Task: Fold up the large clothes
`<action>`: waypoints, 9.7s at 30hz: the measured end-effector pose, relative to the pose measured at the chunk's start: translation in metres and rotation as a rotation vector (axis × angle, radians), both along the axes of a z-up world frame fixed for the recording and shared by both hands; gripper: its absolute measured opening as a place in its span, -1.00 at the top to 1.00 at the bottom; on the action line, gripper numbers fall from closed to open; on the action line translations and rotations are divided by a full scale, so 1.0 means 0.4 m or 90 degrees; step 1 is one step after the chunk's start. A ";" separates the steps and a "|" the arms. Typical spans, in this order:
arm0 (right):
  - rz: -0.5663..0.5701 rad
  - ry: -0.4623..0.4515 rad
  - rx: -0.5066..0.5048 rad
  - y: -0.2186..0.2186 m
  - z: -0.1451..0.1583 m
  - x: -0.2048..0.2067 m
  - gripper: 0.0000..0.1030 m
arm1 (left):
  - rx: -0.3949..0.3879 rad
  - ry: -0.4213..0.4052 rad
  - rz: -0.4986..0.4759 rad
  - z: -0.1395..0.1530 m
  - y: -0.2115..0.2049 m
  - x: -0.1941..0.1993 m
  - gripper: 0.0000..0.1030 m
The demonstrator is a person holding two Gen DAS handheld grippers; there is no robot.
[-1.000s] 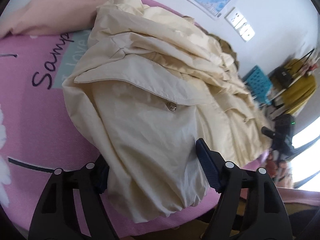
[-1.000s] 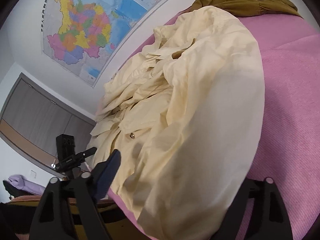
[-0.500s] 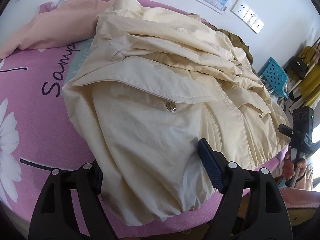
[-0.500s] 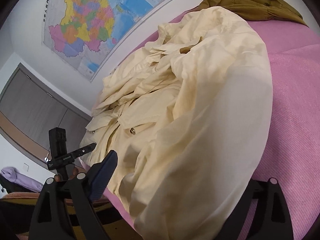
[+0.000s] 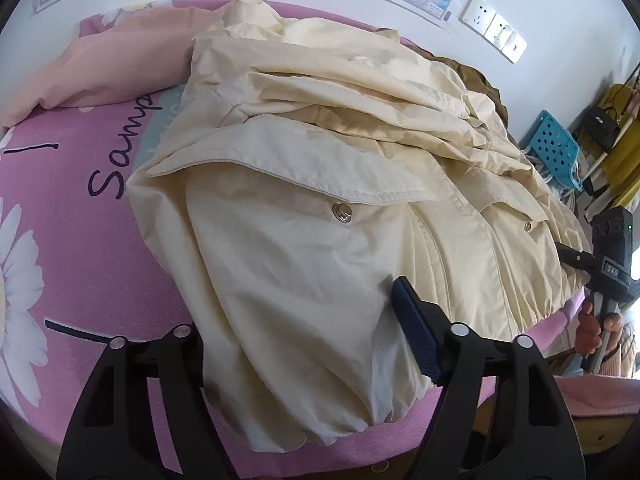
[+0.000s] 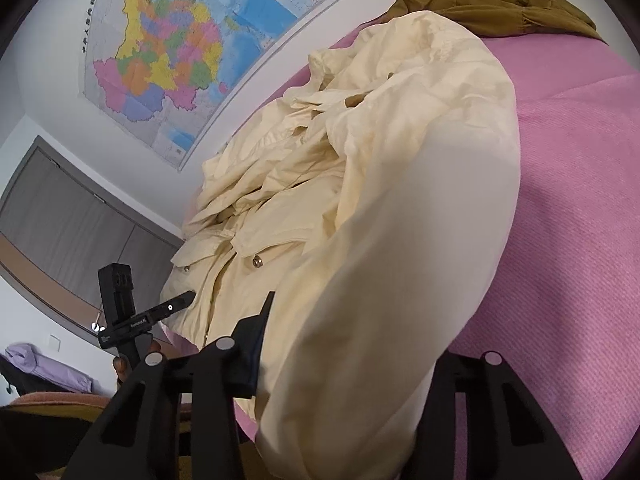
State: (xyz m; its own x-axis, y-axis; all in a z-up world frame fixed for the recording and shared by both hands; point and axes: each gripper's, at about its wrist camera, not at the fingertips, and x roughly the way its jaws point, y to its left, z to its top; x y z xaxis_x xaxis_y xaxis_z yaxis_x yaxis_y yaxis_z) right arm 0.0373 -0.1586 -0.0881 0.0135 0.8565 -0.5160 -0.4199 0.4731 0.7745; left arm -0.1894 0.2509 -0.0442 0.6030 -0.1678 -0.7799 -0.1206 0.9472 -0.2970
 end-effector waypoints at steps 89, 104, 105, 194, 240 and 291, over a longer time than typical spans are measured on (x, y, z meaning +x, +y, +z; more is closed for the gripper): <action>-0.082 0.159 0.162 0.157 0.279 0.592 -0.87 | -0.162 0.099 0.075 0.240 0.344 0.689 0.48; 0.092 -0.370 -0.192 0.521 0.340 0.307 -0.88 | -0.149 0.094 0.087 0.222 0.333 0.711 0.45; 0.107 -0.375 -0.222 0.561 0.311 0.308 -0.81 | -0.148 0.091 0.086 0.224 0.333 0.708 0.45; 0.024 -0.229 -0.201 0.588 0.142 0.491 -0.15 | 0.214 -0.019 0.025 0.076 0.101 0.721 -0.74; -0.093 -0.220 -0.183 0.285 0.182 0.418 -0.44 | 0.171 -0.088 0.122 0.132 0.207 0.385 -0.82; -0.110 -0.033 -0.121 0.096 0.083 0.213 0.02 | 0.065 -0.163 0.029 0.139 0.104 0.120 -0.22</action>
State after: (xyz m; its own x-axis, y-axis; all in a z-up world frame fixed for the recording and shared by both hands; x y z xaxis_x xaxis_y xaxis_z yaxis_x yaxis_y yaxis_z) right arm 0.1226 -0.1202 -0.0549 0.1817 0.7271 -0.6621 -0.3566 0.6762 0.6447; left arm -0.1414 0.2923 0.0116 0.7877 -0.0644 -0.6127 -0.0972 0.9691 -0.2268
